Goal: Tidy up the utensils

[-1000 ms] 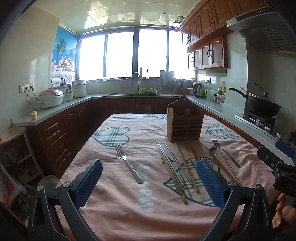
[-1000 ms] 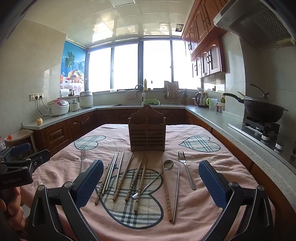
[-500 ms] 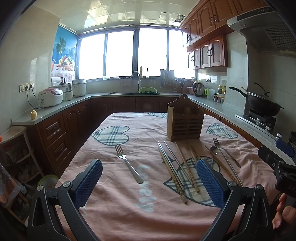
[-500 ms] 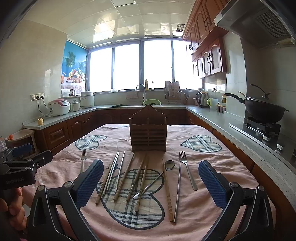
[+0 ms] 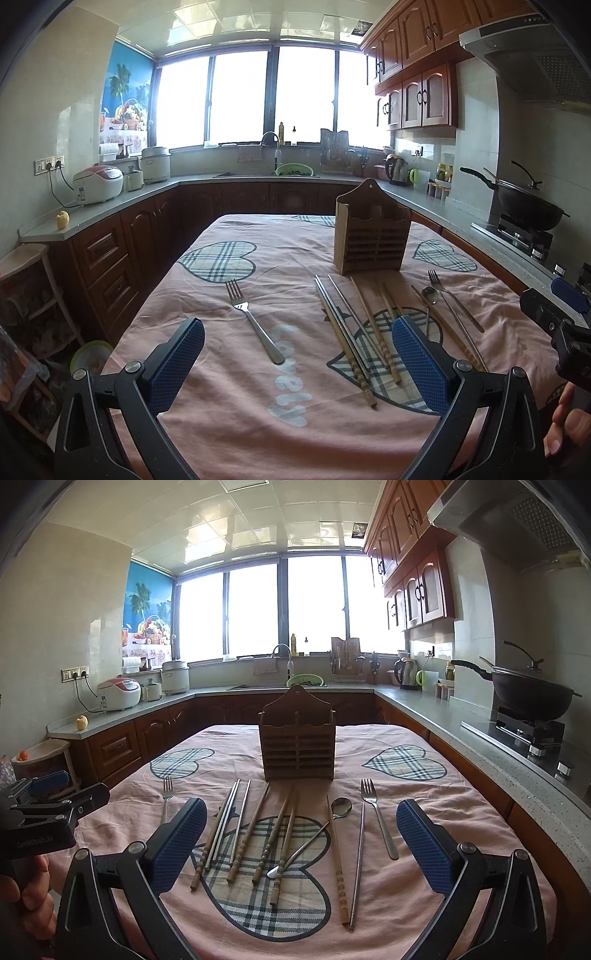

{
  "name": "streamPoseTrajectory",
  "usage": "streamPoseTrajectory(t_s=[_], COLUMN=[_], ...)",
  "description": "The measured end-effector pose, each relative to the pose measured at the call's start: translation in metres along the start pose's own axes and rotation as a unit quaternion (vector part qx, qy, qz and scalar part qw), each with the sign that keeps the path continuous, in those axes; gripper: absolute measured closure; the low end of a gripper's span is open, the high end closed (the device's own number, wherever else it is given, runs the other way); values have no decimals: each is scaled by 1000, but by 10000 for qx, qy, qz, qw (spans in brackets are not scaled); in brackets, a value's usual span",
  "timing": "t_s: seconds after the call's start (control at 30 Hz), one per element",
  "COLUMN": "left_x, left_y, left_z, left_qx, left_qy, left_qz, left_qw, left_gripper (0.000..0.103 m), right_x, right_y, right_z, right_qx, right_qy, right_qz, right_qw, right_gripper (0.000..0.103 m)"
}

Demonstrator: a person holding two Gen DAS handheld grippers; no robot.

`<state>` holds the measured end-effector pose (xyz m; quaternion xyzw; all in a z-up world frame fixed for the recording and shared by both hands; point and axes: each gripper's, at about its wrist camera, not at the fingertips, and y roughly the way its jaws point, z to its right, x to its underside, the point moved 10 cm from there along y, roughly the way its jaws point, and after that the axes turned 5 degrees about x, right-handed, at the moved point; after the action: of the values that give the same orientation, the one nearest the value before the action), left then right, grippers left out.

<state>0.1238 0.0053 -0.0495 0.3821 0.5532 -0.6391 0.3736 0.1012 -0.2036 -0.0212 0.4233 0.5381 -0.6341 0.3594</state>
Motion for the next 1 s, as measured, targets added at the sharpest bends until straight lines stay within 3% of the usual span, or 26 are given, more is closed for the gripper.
streamPoseTrajectory(t_s=[0.4,0.53,0.77,0.93,1.0], left_x=[-20,-30,-49,-57,-60], left_y=[56,80,125,157,168], left_z=[-12,-15,-25,-26,-25], left_qx=[163,209,146,185,203], left_qy=[-260,-299,-318,-355,-346], left_qz=[-710,-938,-1240,-1540,-1648], left_qw=[9970,9949,9917,9873,9855], left_gripper=[5,7,14,21,24], right_x=[5,10,18,23,24], right_y=[51,77,120,146,156], right_z=[13,17,14,14,14], right_qx=[-217,-329,-593,-655,-682], right_qy=[212,266,472,494,491], right_qz=[-629,-962,-1523,-1795,-1893], right_qw=[9976,9945,9854,9803,9783], right_gripper=[1,10,39,44,51])
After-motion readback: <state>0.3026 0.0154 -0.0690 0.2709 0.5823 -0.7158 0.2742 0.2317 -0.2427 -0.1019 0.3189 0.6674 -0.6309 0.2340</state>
